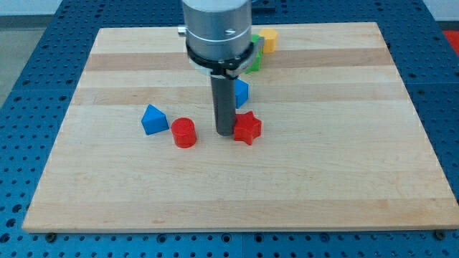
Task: Move the red blocks closer to the blue cube
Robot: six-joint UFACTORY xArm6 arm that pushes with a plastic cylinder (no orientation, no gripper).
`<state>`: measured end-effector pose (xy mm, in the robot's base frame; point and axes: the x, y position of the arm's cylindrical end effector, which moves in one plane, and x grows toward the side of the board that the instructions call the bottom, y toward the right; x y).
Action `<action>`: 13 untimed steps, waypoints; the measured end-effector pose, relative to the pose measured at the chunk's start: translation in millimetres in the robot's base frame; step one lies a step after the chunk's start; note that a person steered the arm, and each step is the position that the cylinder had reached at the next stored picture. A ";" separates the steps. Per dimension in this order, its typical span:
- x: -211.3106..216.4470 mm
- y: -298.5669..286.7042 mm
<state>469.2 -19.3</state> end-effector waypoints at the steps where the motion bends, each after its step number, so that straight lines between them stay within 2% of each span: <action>1: 22.8 -1.1; 2: 53.5 8.3; 3: 40.2 30.4; 5: -10.8 37.7; 6: 3.1 37.7; 7: 51.2 21.6; 9: 62.0 -92.9; 10: 59.6 -114.3; 13: 1.9 -54.0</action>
<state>471.0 -73.3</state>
